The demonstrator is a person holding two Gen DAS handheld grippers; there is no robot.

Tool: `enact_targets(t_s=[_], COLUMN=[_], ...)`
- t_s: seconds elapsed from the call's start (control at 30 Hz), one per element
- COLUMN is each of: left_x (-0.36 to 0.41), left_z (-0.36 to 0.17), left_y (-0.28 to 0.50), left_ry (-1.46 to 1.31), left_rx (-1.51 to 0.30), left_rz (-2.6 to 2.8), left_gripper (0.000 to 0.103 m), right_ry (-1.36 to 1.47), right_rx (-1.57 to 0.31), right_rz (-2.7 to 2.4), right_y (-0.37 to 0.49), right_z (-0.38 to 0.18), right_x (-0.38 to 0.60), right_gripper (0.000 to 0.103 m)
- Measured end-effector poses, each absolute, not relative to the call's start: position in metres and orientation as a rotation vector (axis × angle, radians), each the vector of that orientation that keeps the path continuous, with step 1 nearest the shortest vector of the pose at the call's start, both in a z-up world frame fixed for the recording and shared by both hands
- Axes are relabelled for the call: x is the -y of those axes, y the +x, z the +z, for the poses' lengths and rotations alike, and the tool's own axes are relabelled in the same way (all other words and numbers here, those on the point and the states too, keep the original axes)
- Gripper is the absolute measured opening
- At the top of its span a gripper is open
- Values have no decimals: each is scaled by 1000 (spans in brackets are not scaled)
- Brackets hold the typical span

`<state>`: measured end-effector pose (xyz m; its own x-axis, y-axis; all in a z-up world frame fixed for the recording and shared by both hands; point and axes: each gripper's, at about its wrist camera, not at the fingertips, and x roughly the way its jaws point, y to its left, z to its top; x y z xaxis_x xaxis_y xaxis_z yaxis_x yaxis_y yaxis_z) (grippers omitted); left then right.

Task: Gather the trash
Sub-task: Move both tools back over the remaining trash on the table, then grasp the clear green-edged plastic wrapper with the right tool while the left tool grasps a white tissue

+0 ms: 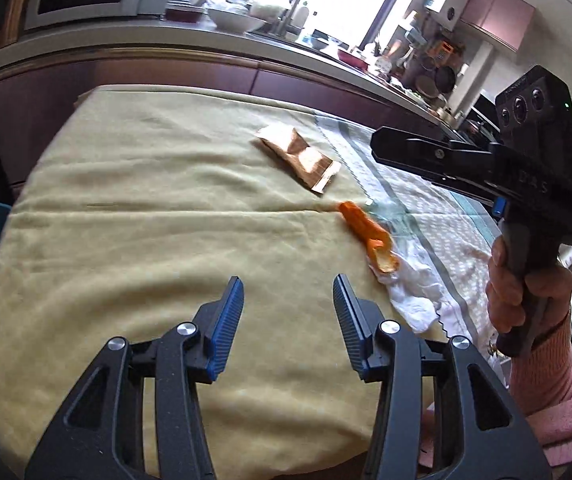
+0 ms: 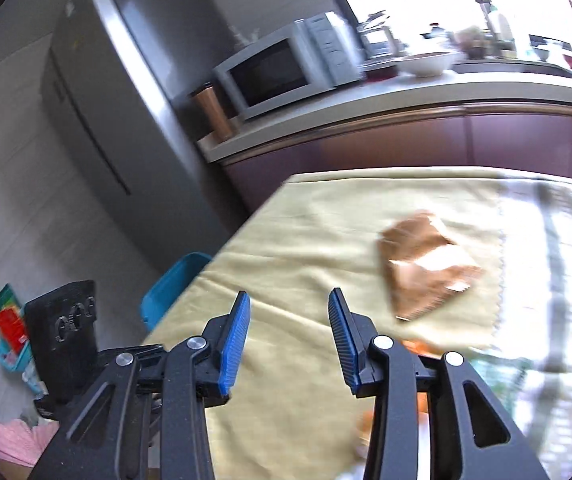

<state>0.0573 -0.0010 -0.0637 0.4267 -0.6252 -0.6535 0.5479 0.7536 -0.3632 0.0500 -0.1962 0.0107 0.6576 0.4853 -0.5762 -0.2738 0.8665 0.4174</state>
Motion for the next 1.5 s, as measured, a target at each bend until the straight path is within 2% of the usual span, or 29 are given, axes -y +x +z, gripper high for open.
enact_targets(t_s=[0.17, 0.27, 0.4, 0.5, 0.63, 0.73, 0.8, 0.83, 0.9, 0.93, 1.0, 1.2, 1.5], left_x=[51, 77, 103, 117, 126, 129, 131, 131, 129, 128, 124, 115, 83], left_z=[-68, -72, -81, -87, -86, -85, -85, -85, -85, -85, -86, -82, -66], left_y=[36, 29, 26, 26, 29, 28, 26, 25, 25, 27, 27, 29, 33], left_ry=[-39, -5, 27, 36, 43, 76, 124, 142, 138, 129, 123, 99, 33], left_rx=[-876, -902, -942, -968, -961, -942, -918, -911, -918, -926, -926, -907, -867], left_rz=[-862, -916, -949, -949, -924, -892, -855, -844, -851, -854, -853, -842, -811], left_gripper=[56, 58, 67, 68, 67, 59, 44, 41, 21, 17, 8, 4, 3], right_ry=[347, 368, 402, 423, 446, 446, 446, 447, 445, 448, 462, 474, 521], right_rx=[-753, -768, -783, -793, -814, -823, -831, -836, -836, -835, -833, -817, -753], right_rz=[307, 254, 204, 183, 177, 194, 204, 210, 217, 219, 227, 249, 280], right_y=[37, 31, 25, 23, 24, 27, 28, 29, 30, 30, 30, 24, 16], right_z=[-12, -25, -42, -52, -63, -67, -70, -72, -74, -73, -73, -70, -57], right_x=[247, 271, 294, 304, 309, 305, 303, 301, 299, 299, 301, 304, 310], right_gripper=[39, 39, 41, 48, 49, 51, 51, 51, 51, 50, 41, 20, 20])
